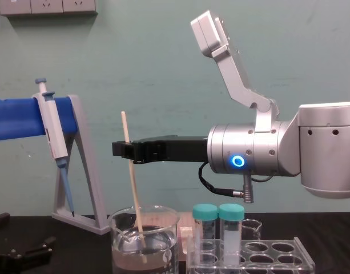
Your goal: Hold the thermometer with one hand and immerse one end into the beaker, then reinsert it into the test tube rack.
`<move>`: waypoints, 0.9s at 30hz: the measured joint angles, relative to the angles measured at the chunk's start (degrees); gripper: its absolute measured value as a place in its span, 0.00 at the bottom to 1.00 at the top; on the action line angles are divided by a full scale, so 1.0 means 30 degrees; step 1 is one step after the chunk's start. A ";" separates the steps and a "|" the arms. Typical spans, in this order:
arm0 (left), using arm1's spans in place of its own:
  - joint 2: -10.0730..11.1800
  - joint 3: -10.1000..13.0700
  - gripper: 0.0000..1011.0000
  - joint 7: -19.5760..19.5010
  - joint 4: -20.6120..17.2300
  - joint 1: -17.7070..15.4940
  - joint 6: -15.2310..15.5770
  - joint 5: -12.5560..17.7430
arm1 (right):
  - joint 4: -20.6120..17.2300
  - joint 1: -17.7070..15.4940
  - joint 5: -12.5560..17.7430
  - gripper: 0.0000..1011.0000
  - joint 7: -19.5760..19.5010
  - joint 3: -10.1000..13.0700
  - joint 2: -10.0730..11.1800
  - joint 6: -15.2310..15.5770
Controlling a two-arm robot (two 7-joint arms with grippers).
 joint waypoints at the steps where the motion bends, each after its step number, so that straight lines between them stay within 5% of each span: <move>1: 0.0001 -0.0001 0.99 0.0001 0.0000 0.0000 0.0000 -0.0001 | -0.0028 -0.0004 -0.0029 0.05 0.0001 0.0001 0.0012 -0.0011; 27: 0.0000 0.0000 0.99 0.0000 0.0000 -0.0001 0.0000 -0.0001 | -0.2898 -0.0473 0.0660 0.05 -0.0157 0.0948 0.1334 0.0496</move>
